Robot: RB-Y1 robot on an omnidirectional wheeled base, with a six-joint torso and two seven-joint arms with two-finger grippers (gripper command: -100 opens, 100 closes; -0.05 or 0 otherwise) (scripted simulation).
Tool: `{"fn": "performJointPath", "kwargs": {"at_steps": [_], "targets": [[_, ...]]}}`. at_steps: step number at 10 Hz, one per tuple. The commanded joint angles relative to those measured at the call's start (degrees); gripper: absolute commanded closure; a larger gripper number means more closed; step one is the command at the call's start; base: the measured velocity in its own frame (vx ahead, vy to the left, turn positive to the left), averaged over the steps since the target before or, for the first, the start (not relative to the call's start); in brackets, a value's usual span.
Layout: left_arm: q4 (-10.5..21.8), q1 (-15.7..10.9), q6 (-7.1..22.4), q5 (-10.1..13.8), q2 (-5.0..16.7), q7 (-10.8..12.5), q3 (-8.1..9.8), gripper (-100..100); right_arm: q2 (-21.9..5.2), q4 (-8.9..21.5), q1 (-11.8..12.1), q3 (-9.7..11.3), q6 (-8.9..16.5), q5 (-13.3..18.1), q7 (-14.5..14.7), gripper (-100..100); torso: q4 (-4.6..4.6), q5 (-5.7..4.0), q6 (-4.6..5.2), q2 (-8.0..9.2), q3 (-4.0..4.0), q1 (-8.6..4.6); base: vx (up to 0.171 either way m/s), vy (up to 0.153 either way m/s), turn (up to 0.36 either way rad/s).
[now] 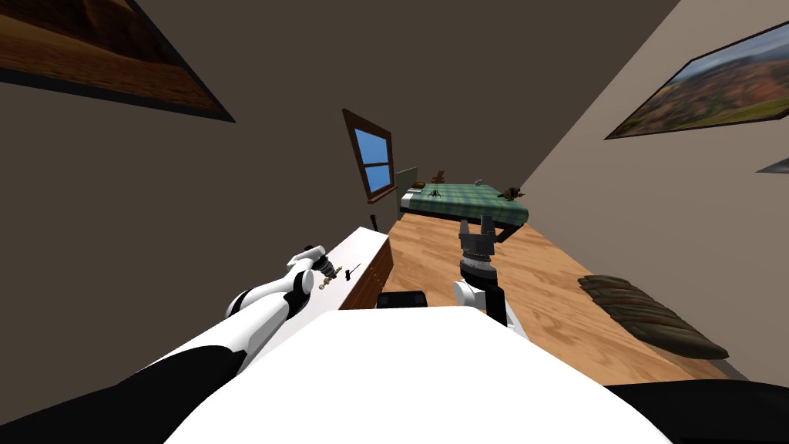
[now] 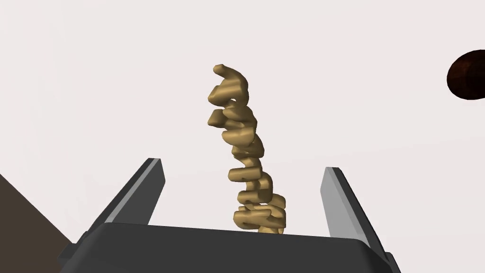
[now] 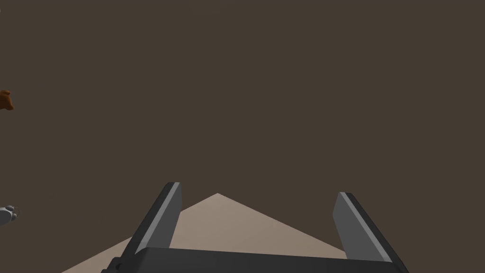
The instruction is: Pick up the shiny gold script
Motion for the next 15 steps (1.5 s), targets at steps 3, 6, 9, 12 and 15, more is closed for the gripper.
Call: {"fn": "performJointPath", "kwargs": {"at_steps": [3,6,9,12,15], "targets": [[2.61,-1.05,0.33,0.19,0.59,0.24,-0.18,-100,0.00,0.00,0.00,0.00,0.00,0.00,0.00,0,0.01,-0.03,0.00,0.05,0.03,-0.15,0.005,0.028,-0.010],[3.32,-0.29,-1.52,0.25,-0.39,0.28,-0.39,-100,0.01,0.00,0.00,0.00,0.00,0.00,0.00,0,0.00,-0.04,-0.01,0.02,0.01,-0.20,0.013,0.012,0.010],[3.78,0.35,-2.99,0.28,-1.20,0.30,-0.55,-100,0.01,0.00,0.00,0.01,0.00,0.00,0.00,0,0.01,-0.06,0.00,0.07,0.04,-0.29,0.000,0.000,0.000],[2.51,0.89,-2.28,0.32,-1.39,0.49,-0.48,100,0.01,0.00,0.00,0.01,0.00,0.00,0.00,0,0.02,-0.07,0.00,0.08,0.04,-0.28,0.000,0.000,0.000],[2.51,0.88,-2.26,0.32,-1.38,0.50,-0.47,100,0.01,0.00,0.00,0.01,0.00,0.00,0.00,0,0.01,-0.05,0.01,0.08,0.04,-0.27,0.000,0.000,0.000]]}}
